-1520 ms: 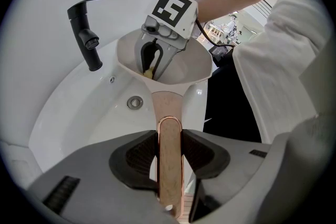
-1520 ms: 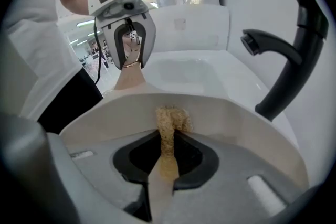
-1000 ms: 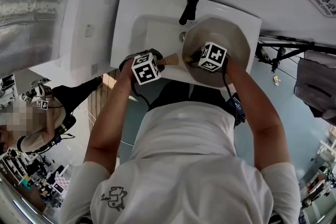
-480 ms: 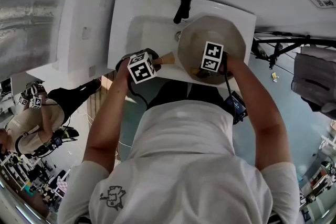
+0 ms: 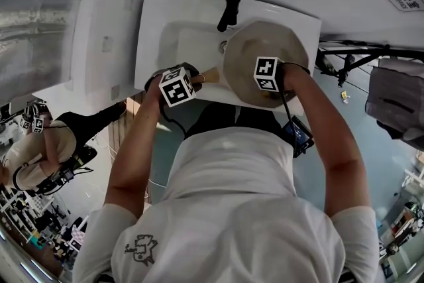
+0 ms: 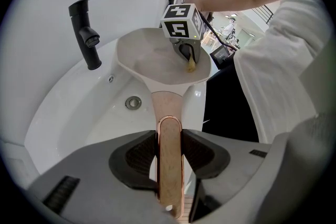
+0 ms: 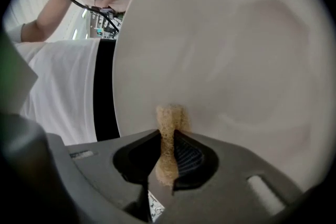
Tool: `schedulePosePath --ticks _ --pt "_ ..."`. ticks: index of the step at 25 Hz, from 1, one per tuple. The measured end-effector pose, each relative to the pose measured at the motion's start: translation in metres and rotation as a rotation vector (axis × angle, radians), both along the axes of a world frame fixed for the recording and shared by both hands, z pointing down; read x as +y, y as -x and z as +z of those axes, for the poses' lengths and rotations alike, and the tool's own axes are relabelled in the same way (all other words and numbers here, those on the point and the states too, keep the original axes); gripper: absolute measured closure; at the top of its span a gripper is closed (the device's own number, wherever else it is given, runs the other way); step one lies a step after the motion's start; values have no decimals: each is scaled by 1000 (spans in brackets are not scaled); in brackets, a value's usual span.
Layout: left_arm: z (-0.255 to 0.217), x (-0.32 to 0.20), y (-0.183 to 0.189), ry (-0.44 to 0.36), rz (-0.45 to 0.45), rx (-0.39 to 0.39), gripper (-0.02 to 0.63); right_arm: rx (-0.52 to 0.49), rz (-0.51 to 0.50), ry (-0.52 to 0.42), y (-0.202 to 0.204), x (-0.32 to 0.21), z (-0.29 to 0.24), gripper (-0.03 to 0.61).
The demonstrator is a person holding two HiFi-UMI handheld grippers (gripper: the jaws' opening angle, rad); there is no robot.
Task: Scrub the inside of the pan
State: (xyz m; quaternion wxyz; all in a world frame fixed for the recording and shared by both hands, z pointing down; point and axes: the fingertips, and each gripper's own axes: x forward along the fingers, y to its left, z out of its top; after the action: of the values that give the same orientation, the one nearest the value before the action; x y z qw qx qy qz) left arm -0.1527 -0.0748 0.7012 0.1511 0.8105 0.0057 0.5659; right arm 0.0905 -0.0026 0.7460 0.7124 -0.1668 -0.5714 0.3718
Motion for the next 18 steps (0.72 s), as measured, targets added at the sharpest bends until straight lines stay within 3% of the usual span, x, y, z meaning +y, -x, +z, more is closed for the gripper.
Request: schedulePosePath --ticks 6,9,14,18 --pt "0 0 0 10 -11 17 457 191 -104 -123 -46 -30 6 518" --pt "0 0 -1 9 -12 21 457 233 -137 -278 -60 -63 23 517" --pt "-1 -1 0 4 -10 21 457 170 -215 -632 -49 -137 43 517" --pt "0 -2 -2 1 -6 15 457 122 -187 -788 -32 -170 46 517"
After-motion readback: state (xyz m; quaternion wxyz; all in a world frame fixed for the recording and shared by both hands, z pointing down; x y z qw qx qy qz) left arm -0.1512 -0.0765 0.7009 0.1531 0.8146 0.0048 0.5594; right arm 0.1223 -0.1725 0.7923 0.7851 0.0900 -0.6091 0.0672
